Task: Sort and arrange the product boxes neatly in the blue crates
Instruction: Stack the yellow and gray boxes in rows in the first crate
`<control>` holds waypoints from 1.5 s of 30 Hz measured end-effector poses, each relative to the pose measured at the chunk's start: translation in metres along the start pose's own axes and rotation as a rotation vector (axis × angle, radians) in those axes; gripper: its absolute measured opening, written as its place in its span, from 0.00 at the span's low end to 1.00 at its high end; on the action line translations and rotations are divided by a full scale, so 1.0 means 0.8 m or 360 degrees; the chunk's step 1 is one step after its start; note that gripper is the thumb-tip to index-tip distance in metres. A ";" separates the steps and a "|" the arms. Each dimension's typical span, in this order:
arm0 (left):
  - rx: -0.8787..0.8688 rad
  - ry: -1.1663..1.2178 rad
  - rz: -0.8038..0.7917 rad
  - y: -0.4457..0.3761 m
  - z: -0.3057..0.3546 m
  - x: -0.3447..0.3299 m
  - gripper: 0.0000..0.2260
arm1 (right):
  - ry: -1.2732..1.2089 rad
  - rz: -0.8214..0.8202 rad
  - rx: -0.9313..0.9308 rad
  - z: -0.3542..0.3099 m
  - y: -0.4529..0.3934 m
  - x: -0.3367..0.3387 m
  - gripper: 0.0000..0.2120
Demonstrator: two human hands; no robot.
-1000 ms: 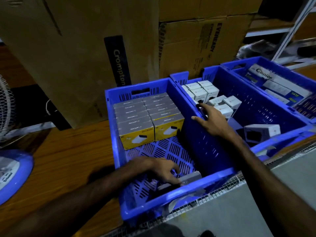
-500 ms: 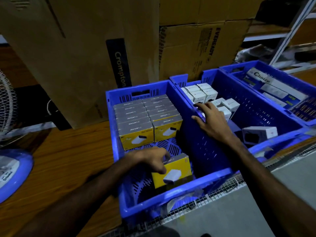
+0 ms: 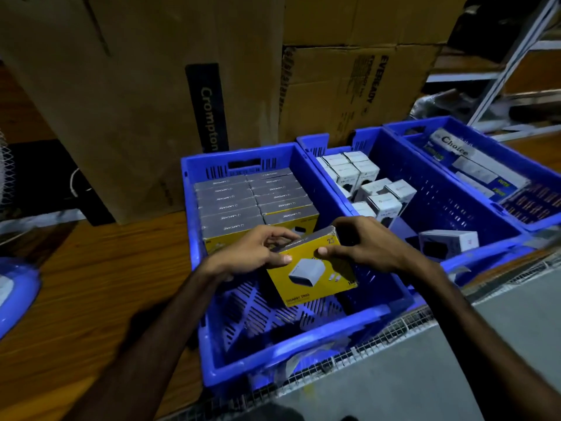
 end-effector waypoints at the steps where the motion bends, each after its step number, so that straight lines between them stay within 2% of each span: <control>1: -0.0035 -0.0007 0.0030 0.000 0.003 0.003 0.17 | -0.0108 -0.0009 0.0011 0.002 0.000 0.003 0.37; 6: -0.0177 0.0131 0.0259 0.007 0.011 0.030 0.24 | -0.0520 -0.0115 -0.0034 0.031 -0.006 -0.003 0.30; 9: -0.0268 0.0292 0.0484 0.015 0.017 0.047 0.27 | -0.0707 -0.0055 -0.0047 0.034 -0.003 0.006 0.25; 12: -0.0216 0.0601 0.0757 0.023 0.001 0.061 0.22 | -0.0733 0.0037 -0.0058 0.038 0.000 0.004 0.18; 15: -0.0142 0.0654 0.0824 0.025 -0.019 0.065 0.18 | -0.0550 0.0149 -0.0087 0.051 -0.003 -0.002 0.24; 17: -0.0138 0.0525 0.0794 0.026 -0.017 0.061 0.16 | -0.0487 0.0169 -0.0123 0.058 -0.008 -0.003 0.32; 19: -0.0201 0.0362 0.0775 0.026 -0.006 0.055 0.16 | -0.0424 0.0175 -0.0108 0.058 -0.011 -0.001 0.34; 24: -0.0381 -0.0431 0.0765 0.016 0.030 0.051 0.17 | -0.0281 0.0086 -0.0039 0.057 -0.031 -0.005 0.23; 28: -0.0315 -0.0973 0.0710 -0.004 0.034 0.054 0.17 | -0.0026 0.0211 0.0012 0.049 -0.045 0.004 0.22; 31: -0.0231 -0.1109 0.0693 -0.027 0.025 0.058 0.17 | 0.0089 0.0369 0.0008 0.058 -0.048 0.011 0.26; 34: -0.0132 -0.1224 0.0673 -0.049 0.010 0.056 0.17 | 0.0112 0.0356 -0.0196 0.089 -0.044 -0.001 0.33; 37: -0.0033 -0.1248 0.0730 -0.061 -0.002 0.055 0.18 | -0.0072 0.0289 -0.0253 0.101 -0.040 -0.016 0.33; 42: -0.0092 -0.1200 0.0991 -0.053 -0.006 0.053 0.17 | -0.0243 0.0305 -0.0160 0.102 -0.044 -0.020 0.31; 45: -0.0080 -0.1234 0.1066 -0.050 -0.009 0.043 0.18 | -0.0371 0.0349 -0.0120 0.105 -0.043 -0.019 0.30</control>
Point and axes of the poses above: each hand's wrist, its own y-axis away from the middle knuckle, its own x-axis out of the back of the hand, z = x × y, the point moved 10 cm from there along -y, towards the middle knuckle, and after that the axes turned 9 degrees about y, right-handed, at the moved point
